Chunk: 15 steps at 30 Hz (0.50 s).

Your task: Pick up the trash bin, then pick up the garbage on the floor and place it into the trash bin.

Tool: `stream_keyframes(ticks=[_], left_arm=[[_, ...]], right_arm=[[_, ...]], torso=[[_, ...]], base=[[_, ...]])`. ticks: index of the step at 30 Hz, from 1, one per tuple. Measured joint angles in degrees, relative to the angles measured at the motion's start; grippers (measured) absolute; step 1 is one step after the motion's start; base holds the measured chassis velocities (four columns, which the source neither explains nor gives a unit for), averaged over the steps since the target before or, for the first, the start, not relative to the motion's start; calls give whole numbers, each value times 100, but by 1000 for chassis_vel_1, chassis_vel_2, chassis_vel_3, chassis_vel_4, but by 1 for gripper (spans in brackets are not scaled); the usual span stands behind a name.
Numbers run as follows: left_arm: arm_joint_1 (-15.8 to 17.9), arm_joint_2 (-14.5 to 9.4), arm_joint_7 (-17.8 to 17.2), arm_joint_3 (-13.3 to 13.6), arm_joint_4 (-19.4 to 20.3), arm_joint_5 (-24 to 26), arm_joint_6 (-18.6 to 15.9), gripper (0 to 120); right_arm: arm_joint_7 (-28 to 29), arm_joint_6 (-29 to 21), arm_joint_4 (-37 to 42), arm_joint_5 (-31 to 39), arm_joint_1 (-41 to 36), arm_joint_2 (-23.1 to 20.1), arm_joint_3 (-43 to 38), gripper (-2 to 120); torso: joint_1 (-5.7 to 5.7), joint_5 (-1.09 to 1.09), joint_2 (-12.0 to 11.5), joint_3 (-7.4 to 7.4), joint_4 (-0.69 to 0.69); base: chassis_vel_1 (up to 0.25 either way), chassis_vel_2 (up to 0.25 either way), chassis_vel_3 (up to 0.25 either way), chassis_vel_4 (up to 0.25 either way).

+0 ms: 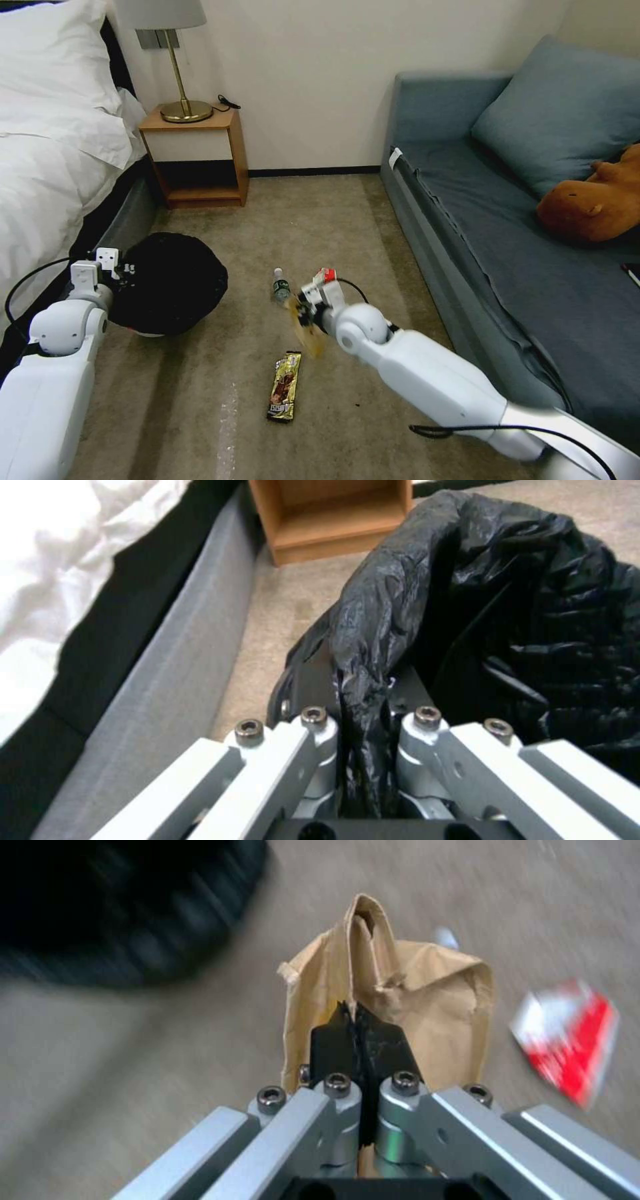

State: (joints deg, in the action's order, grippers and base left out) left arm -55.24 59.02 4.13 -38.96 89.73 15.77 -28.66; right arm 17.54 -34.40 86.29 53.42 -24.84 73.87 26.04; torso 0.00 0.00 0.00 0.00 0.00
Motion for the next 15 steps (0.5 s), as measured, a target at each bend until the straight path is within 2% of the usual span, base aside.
stream_keyframes(ticks=[8,15], left_arm=[[-16,130,5,131,25,-61,34,6],[0,178,10,181,10,-29,61,6]], right_arm=[[-12,110,-199,320,859,599,43,0],[40,554,-348,826,1281,1084,465,0]], torso=[[0,-2,0,0,-1],[0,-2,0,0,0]], base=[[0,0,0,0],[0,0,0,0]])
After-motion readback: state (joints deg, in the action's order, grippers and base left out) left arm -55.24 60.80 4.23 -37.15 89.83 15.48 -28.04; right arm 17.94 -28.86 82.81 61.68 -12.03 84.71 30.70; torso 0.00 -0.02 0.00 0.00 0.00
